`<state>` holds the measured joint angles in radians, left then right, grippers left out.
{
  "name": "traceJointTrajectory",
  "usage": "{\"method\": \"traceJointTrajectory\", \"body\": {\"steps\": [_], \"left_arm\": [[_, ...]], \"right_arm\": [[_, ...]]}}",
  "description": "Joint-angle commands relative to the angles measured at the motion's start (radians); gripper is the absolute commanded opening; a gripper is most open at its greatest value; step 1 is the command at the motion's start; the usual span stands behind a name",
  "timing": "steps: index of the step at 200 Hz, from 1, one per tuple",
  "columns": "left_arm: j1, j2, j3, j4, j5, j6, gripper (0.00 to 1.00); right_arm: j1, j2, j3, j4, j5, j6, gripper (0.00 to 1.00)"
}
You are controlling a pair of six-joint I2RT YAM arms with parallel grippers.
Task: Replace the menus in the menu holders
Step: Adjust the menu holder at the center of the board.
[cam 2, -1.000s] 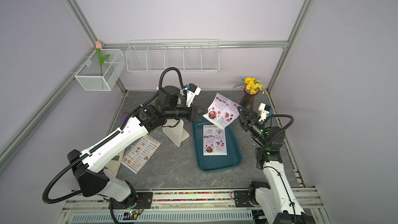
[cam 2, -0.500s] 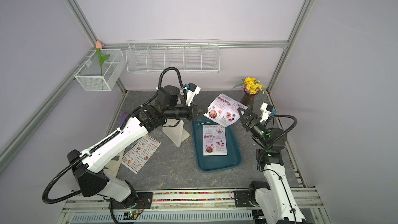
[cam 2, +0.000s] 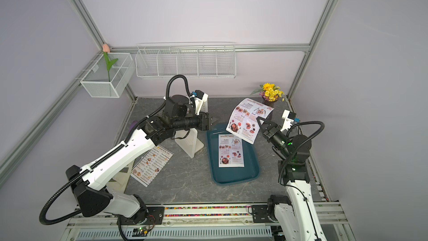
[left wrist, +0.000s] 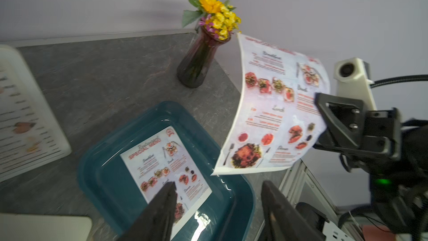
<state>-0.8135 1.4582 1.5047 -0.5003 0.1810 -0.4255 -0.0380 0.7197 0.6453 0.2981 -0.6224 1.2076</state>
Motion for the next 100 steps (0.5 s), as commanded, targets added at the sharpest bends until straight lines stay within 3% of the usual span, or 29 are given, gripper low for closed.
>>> {"method": "traceJointTrajectory", "body": {"steps": [1,19,61,100], "left_arm": [[0.022,-0.046,-0.042,-0.145,-0.33,-0.004,0.63],[0.094,-0.079,-0.11,-0.244,-0.487,-0.061,0.6],[0.336,-0.168,-0.39,-0.175,-0.443,-0.081,0.39],[0.429,-0.122,-0.491,-0.018,-0.376,-0.091,0.38]], "right_arm": [[0.054,-0.019,0.112,-0.25,0.063,-0.231,0.08],[0.147,-0.007,0.223,-0.413,0.157,-0.386,0.08],[0.38,0.107,0.37,-0.47,0.288,-0.509,0.07],[0.601,0.255,0.494,-0.495,0.457,-0.627,0.06]]}}
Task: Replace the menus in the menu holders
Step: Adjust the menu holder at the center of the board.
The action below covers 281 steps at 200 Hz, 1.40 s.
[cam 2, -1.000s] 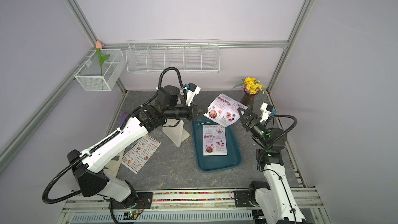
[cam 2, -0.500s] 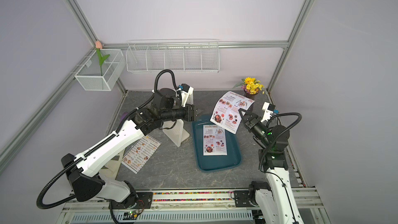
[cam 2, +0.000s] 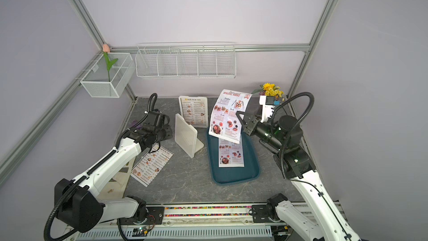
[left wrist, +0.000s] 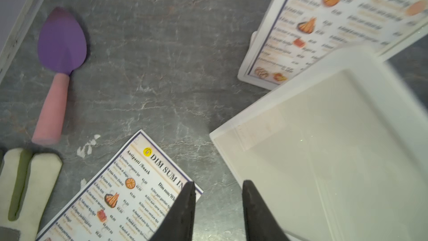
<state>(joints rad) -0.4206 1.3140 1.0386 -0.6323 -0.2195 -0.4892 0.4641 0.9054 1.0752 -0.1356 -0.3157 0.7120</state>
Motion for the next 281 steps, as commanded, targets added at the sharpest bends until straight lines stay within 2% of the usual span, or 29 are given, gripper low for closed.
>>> {"method": "traceJointTrajectory", "body": {"steps": [1,36,86,127,158,185,218,251,281], "left_arm": [[0.039,0.025,-0.025,0.116,0.026,-0.029,0.38],[0.108,0.143,0.013,0.2,0.072,-0.033,0.4],[0.114,0.31,0.113,0.267,0.166,-0.002,0.42],[0.114,0.373,0.162,0.281,0.186,0.017,0.43],[0.113,0.407,0.168,0.294,0.267,0.042,0.5],[0.113,0.387,0.141,0.28,0.256,0.024,0.54],[0.112,0.291,0.085,0.225,0.173,-0.007,0.57],[0.1,0.2,0.067,0.144,0.101,-0.023,0.59],[0.088,0.145,0.048,0.118,0.096,-0.02,0.61]], "right_arm": [[0.105,0.073,0.069,-0.063,0.156,-0.136,0.06],[0.229,0.193,0.183,-0.114,0.3,-0.243,0.06],[0.342,0.294,0.307,-0.142,0.461,-0.347,0.06],[0.37,0.34,0.352,-0.149,0.515,-0.339,0.06],[0.382,0.362,0.347,-0.111,0.526,-0.281,0.06],[0.395,0.374,0.33,-0.079,0.558,-0.214,0.06],[0.417,0.367,0.289,-0.035,0.594,-0.132,0.06],[0.42,0.371,0.268,-0.021,0.603,-0.097,0.06],[0.421,0.368,0.252,-0.015,0.597,-0.083,0.06]]}}
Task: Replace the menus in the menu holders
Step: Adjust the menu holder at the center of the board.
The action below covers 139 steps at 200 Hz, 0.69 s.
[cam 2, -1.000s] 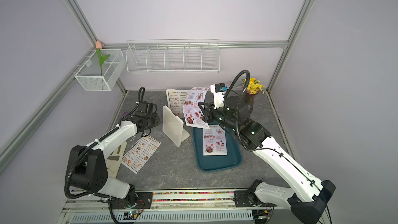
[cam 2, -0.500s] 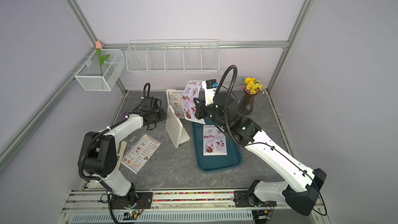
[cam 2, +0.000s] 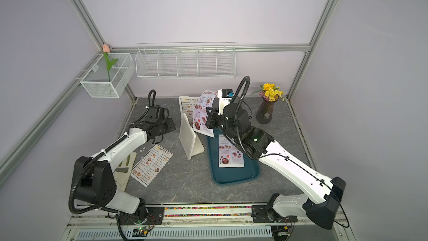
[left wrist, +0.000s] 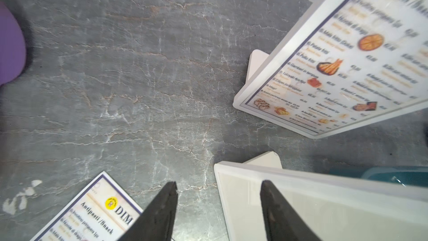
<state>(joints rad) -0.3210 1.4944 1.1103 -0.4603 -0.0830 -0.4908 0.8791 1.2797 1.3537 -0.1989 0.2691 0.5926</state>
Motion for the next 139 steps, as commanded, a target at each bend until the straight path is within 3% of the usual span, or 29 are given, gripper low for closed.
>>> {"method": "traceJointTrajectory", "body": {"steps": [1,139], "left_arm": [[-0.012,-0.036,-0.024,-0.054,-0.041,-0.019,0.61],[-0.029,-0.066,-0.02,-0.063,-0.054,-0.009,0.62]], "right_arm": [[0.006,-0.006,-0.027,0.048,0.012,0.037,0.06],[0.004,0.025,-0.033,0.033,-0.017,0.037,0.06]]}}
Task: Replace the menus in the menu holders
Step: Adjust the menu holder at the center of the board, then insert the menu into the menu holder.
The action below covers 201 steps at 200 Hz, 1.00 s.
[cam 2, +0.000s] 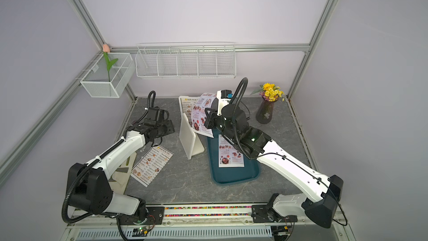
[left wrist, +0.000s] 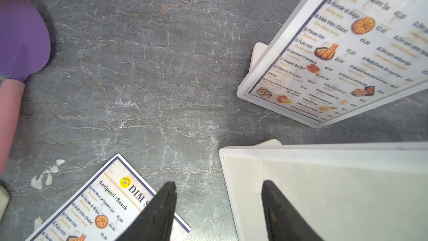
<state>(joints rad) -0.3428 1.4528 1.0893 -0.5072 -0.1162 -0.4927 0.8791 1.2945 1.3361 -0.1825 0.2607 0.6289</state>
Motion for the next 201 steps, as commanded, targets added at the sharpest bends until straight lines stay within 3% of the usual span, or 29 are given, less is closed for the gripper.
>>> {"method": "traceJointTrajectory", "body": {"steps": [1,201], "left_arm": [[-0.008,-0.025,0.001,-0.016,-0.021,-0.007,0.62],[-0.034,-0.056,0.026,-0.025,-0.012,0.017,0.62]], "right_arm": [[0.004,0.01,-0.016,0.016,-0.009,0.001,0.06],[-0.002,0.049,-0.01,0.011,-0.006,-0.017,0.06]]}}
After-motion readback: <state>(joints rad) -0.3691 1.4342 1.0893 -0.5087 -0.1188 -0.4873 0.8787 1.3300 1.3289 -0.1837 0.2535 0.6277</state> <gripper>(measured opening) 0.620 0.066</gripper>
